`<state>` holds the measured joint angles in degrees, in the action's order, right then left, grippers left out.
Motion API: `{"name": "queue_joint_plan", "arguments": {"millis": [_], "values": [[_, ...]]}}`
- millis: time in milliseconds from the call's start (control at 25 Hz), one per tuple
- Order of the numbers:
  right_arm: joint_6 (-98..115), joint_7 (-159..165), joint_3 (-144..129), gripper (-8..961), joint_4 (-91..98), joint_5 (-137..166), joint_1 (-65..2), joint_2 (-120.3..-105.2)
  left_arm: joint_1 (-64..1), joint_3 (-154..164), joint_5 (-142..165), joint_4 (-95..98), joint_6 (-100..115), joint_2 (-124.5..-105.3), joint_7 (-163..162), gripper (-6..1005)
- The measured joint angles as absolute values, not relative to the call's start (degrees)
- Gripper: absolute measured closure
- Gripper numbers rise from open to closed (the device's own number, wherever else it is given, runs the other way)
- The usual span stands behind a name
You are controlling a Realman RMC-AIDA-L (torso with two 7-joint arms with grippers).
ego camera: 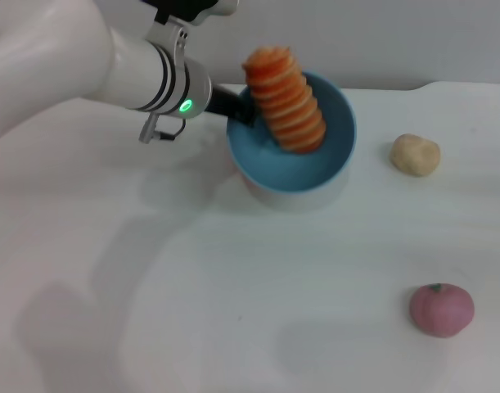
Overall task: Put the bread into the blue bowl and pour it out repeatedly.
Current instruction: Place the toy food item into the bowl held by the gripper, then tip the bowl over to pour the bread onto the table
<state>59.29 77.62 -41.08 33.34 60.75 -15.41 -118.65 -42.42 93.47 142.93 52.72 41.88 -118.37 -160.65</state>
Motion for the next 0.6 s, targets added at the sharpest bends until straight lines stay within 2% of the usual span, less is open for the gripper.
{"name": "queue_joint_plan", "arguments": {"millis": [320, 600], "values": [[64.3, 77.5, -31.8, 555, 27.6, 60.6, -13.0, -118.6, -42.4, 97.7, 143.6, 52.0, 30.8, -118.42, -160.1, 1000], [64.6, 77.4, -32.2, 558, 26.0, 62.1, -13.5, -118.42, -41.8, 105.1, 146.2, 50.1, 19.5, -118.57, -160.0, 1001]]}}
